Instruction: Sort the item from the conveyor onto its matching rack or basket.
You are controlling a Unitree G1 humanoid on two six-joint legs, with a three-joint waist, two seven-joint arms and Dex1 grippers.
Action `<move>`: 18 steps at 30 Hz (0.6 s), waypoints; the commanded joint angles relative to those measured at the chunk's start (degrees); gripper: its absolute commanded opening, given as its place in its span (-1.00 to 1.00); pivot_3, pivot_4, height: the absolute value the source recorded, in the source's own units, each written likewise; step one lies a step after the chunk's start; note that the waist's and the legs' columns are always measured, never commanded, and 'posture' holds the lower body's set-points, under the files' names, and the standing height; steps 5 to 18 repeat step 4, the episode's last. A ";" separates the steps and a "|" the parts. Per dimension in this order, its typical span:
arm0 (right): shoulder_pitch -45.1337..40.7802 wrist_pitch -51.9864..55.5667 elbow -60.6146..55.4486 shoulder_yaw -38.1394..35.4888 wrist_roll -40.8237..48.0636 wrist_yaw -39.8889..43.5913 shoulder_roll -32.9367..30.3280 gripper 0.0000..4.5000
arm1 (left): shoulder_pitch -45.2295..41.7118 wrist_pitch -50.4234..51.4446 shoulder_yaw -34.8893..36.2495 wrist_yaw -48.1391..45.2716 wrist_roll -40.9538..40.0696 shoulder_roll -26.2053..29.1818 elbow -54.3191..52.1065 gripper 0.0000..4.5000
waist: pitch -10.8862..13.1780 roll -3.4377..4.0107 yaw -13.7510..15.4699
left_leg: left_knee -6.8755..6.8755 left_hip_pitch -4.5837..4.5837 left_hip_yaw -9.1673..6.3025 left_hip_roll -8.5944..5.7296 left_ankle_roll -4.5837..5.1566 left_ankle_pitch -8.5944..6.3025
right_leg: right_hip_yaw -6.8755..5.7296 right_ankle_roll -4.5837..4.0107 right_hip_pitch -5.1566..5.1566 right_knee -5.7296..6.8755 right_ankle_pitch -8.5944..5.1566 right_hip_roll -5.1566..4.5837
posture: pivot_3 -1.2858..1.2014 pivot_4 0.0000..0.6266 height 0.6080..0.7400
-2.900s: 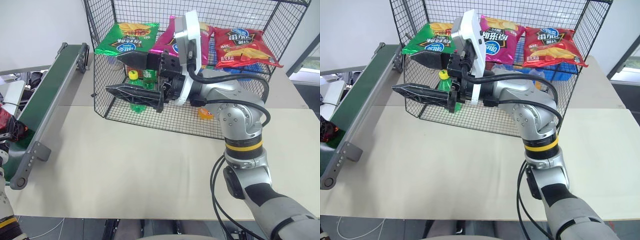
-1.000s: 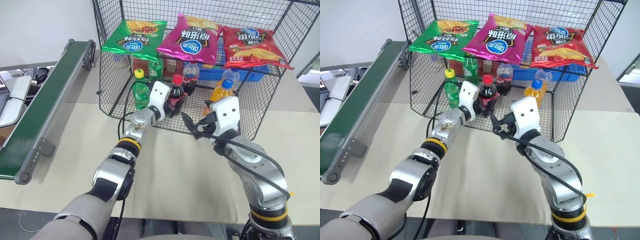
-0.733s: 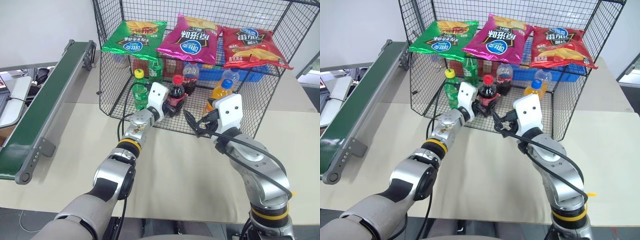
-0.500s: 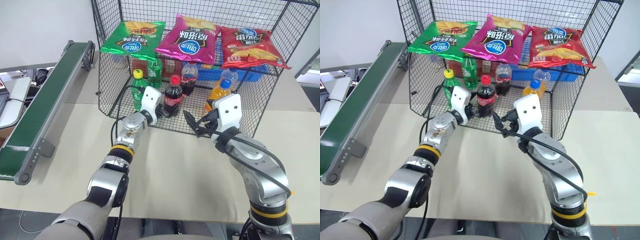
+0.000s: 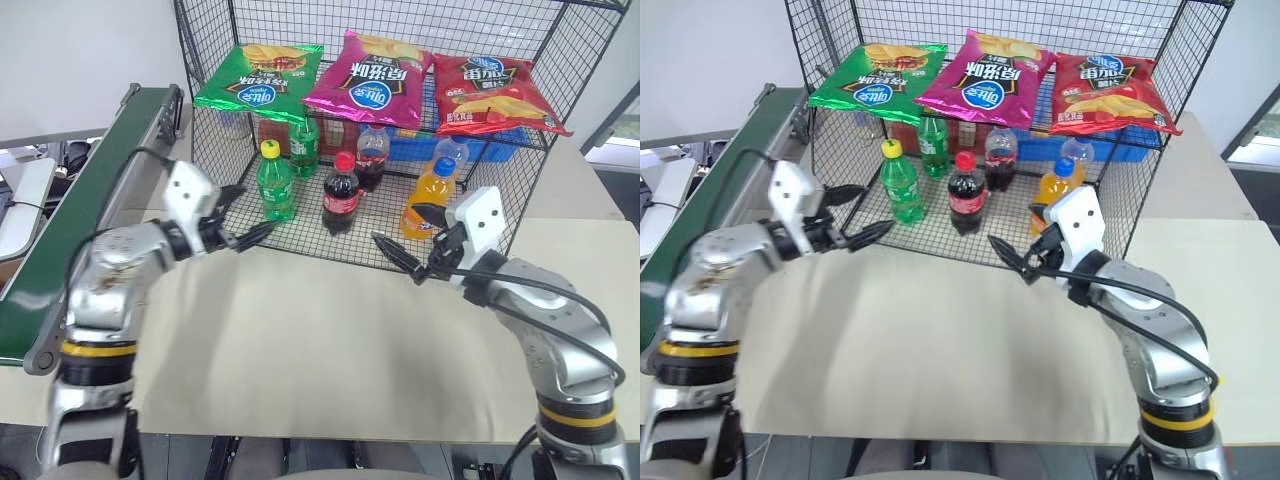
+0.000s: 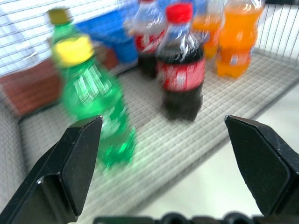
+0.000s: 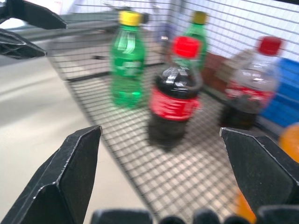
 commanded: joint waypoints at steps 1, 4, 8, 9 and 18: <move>-0.32 -2.39 -0.80 -1.68 1.31 1.42 -0.92 1.00 | 0.26 4.88 4.96 1.79 -4.63 1.45 -5.58 0.98 | 0.00 0.00 0.04 | 0.01 0.00 0.01 0.00 0.00 0.00 | 0.00 0.01 0.00 -0.01 -0.01 0.00 | 0.03 -0.52 1.00; -0.94 -3.09 0.22 -1.29 1.14 1.57 -0.80 1.00 | 1.28 4.82 5.05 2.93 -4.48 1.42 -6.76 0.98 | 0.00 0.00 0.18 | 0.04 -0.01 0.01 -0.03 0.00 0.00 | -0.01 0.04 0.01 -0.02 -0.02 -0.05 | 0.03 -0.52 1.00; -0.94 -3.09 0.22 -1.29 1.14 1.57 -0.80 1.00 | 1.28 4.82 5.05 2.93 -4.48 1.42 -6.76 0.98 | 0.00 0.00 0.18 | 0.04 -0.01 0.01 -0.03 0.00 0.00 | -0.01 0.04 0.01 -0.02 -0.02 -0.05 | 0.03 -0.52 1.00; -0.94 -3.09 0.22 -1.29 1.14 1.57 -0.80 1.00 | 1.28 4.82 5.05 2.93 -4.48 1.42 -6.76 0.98 | 0.00 0.00 0.18 | 0.04 -0.01 0.01 -0.03 0.00 0.00 | -0.01 0.04 0.01 -0.02 -0.02 -0.05 | 0.03 -0.52 1.00; -0.94 -3.09 0.22 -1.29 1.14 1.57 -0.80 1.00 | 1.28 4.82 5.05 2.93 -4.48 1.42 -6.76 0.98 | 0.00 0.00 0.18 | 0.04 -0.01 0.01 -0.03 0.00 0.00 | -0.01 0.04 0.01 -0.02 -0.02 -0.05 | 0.03 -0.52 1.00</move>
